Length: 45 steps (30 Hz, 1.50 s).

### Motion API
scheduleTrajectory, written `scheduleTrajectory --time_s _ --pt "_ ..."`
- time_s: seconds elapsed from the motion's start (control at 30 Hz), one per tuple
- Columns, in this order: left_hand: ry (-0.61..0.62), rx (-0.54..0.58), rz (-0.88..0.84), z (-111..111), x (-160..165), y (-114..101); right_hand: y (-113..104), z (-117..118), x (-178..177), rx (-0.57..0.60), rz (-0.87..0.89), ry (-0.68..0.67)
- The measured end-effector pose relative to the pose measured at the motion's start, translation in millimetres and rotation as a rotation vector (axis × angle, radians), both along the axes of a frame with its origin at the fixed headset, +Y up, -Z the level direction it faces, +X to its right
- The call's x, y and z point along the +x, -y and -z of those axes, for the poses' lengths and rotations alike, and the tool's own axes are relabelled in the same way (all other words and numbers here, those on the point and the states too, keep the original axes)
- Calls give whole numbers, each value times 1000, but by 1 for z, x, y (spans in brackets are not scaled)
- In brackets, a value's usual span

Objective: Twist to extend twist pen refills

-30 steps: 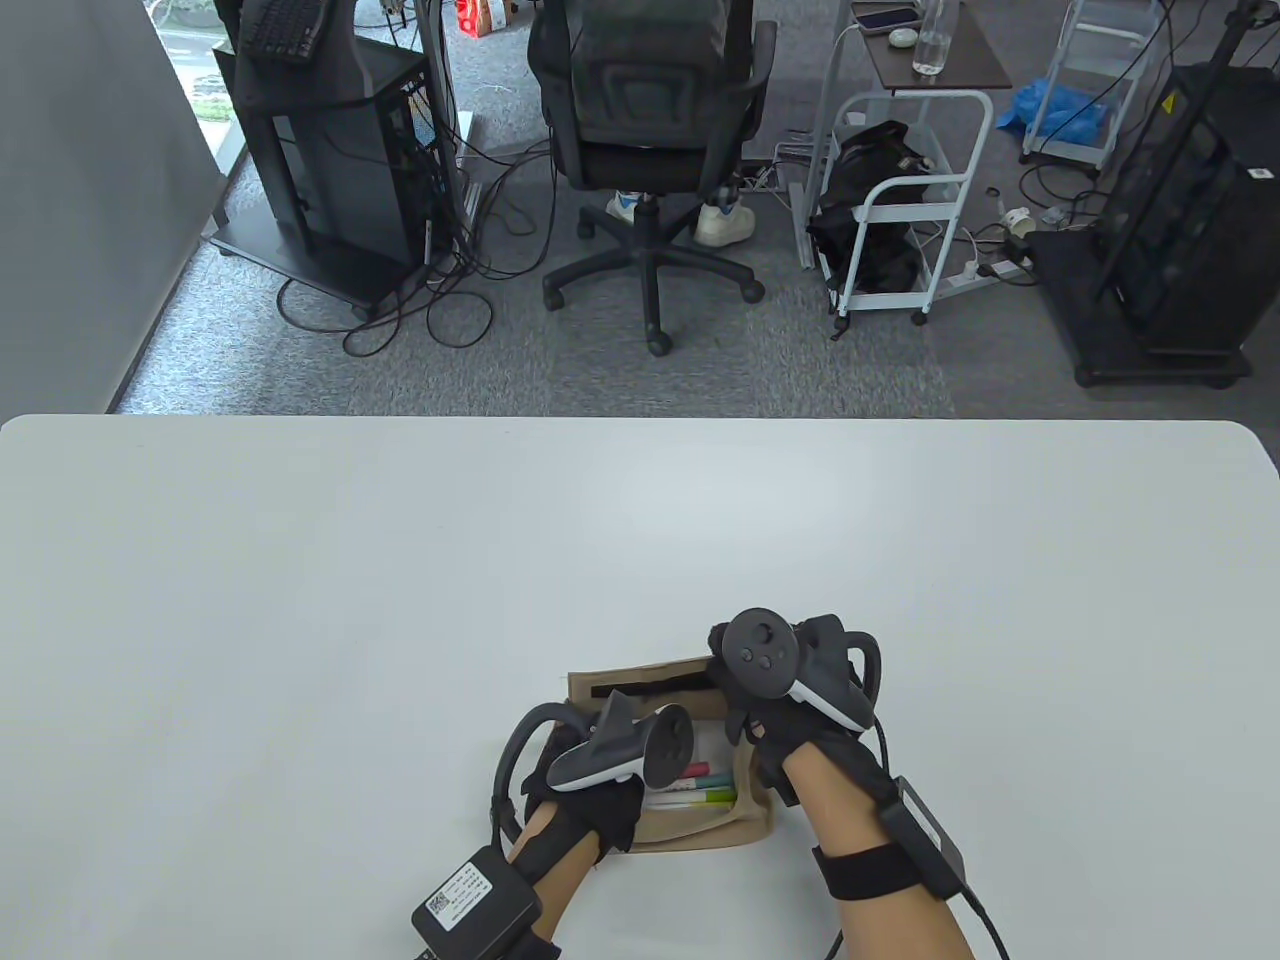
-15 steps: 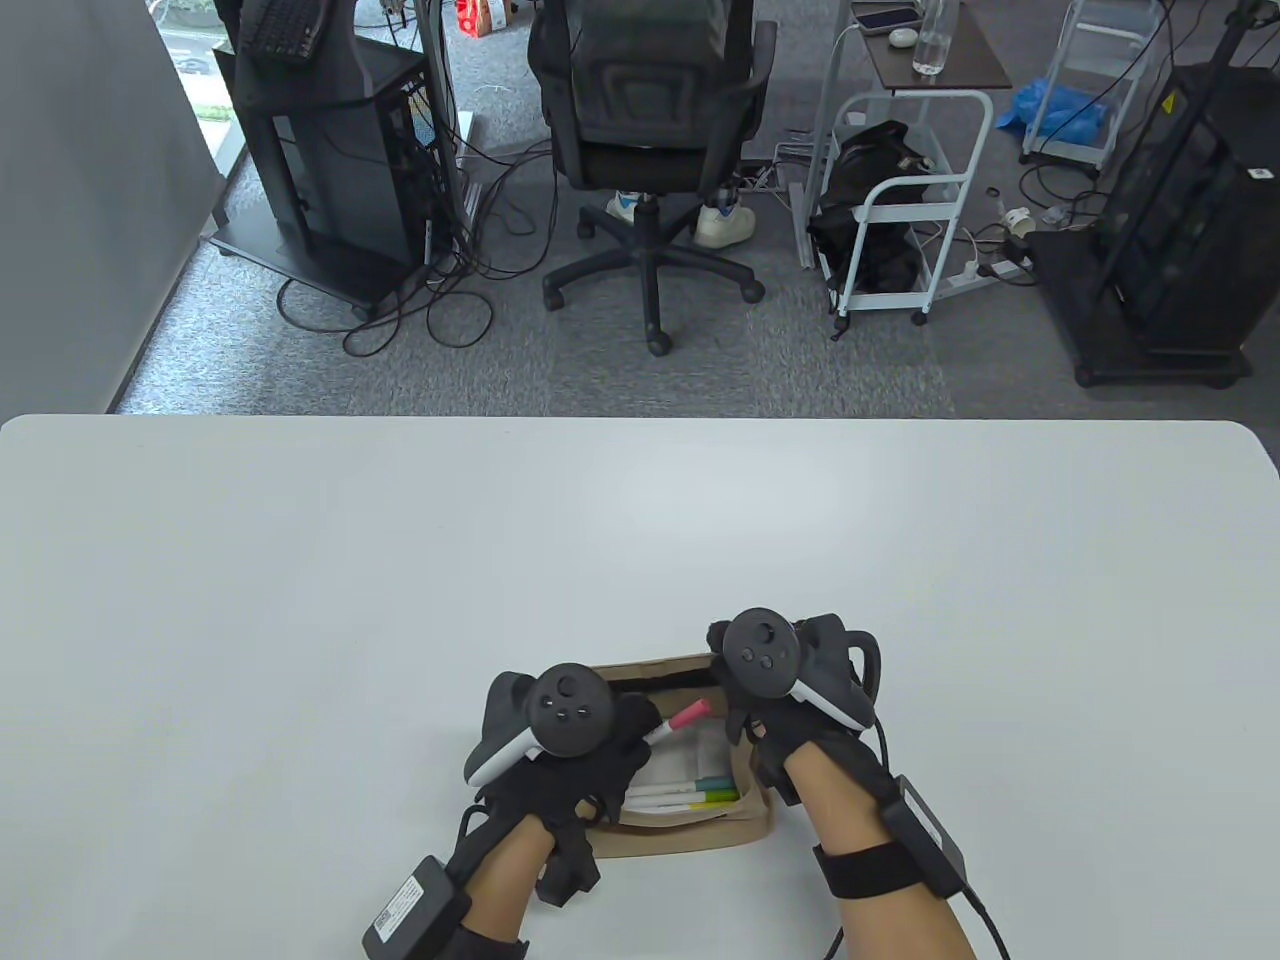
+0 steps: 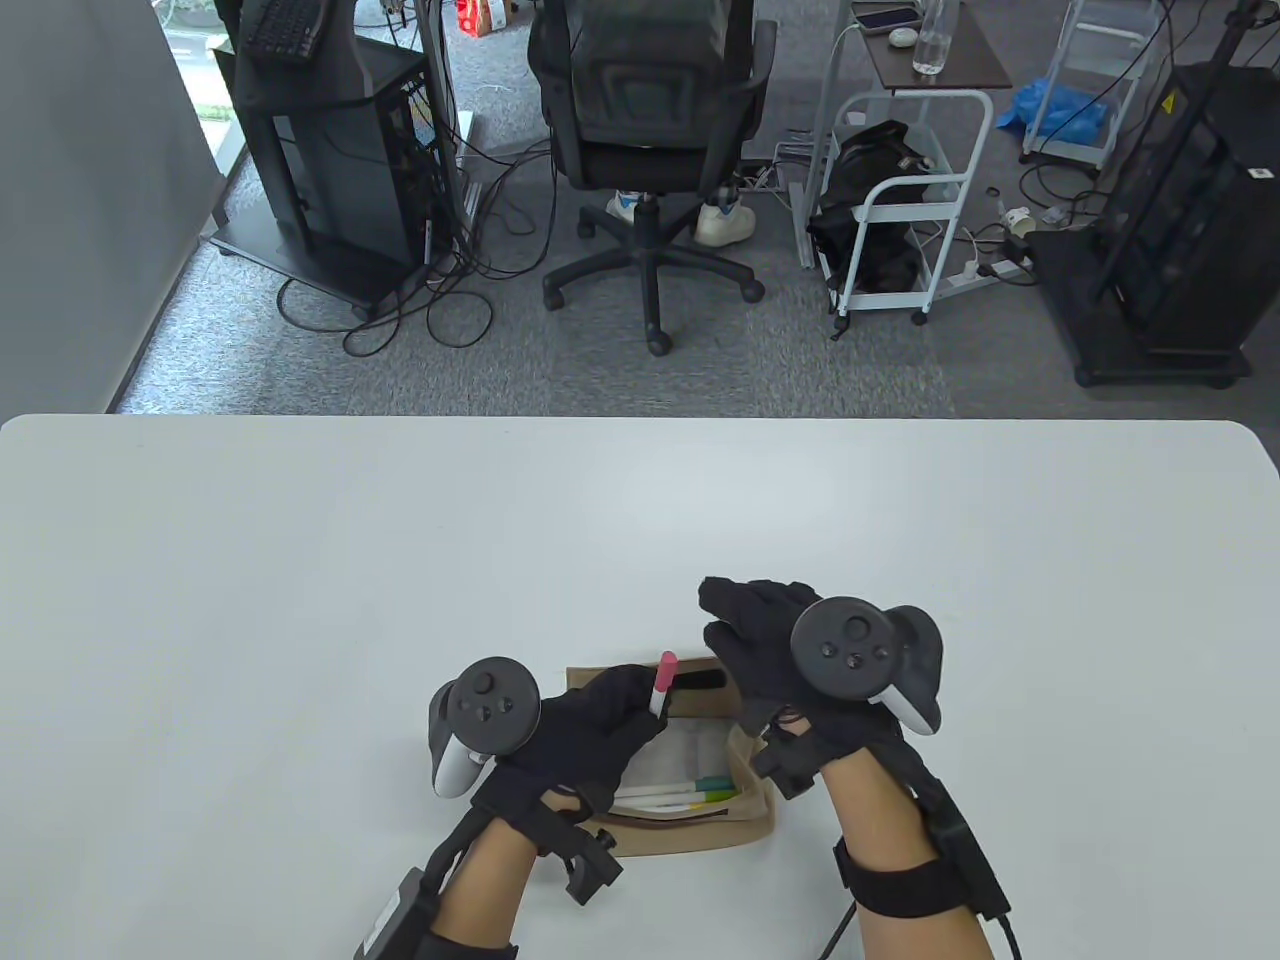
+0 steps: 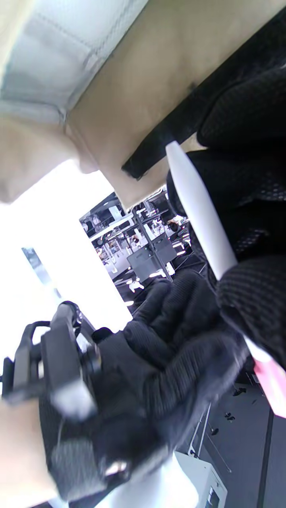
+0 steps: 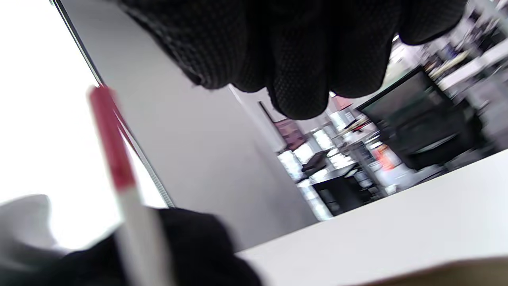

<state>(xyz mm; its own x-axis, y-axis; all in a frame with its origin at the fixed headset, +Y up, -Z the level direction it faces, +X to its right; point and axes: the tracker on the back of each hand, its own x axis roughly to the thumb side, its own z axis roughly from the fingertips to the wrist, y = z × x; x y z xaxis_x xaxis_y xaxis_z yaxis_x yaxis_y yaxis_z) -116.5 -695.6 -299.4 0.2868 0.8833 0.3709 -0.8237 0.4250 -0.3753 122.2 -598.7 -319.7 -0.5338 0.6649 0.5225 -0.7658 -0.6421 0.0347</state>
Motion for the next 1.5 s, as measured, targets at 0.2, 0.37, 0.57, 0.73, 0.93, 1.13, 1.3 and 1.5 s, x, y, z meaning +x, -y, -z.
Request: scheduleTrajectory --time_s 0.2,0.37,0.57,0.73,0.93,1.13,1.3,1.5 --pt "17 -5 -30 -1 2 0 10 7 -5 -184 223 -316" --pt "20 1 -31 -1 2 0 19 12 -14 -231 271 -399" --pt "11 8 -33 -1 2 0 21 11 -20 -206 278 -381" --pt "-3 21 -23 -1 1 0 21 10 -20 -186 291 -352" --pt "-21 25 -17 -1 0 1 21 8 -21 -145 268 -293" --pt "-37 32 -11 -1 0 1 17 2 -23 -63 230 -178" --pt "-53 30 -7 -1 -1 2 14 -7 -29 12 181 -41" --pt "-74 35 -10 -1 -2 2 14 -15 -34 65 184 74"
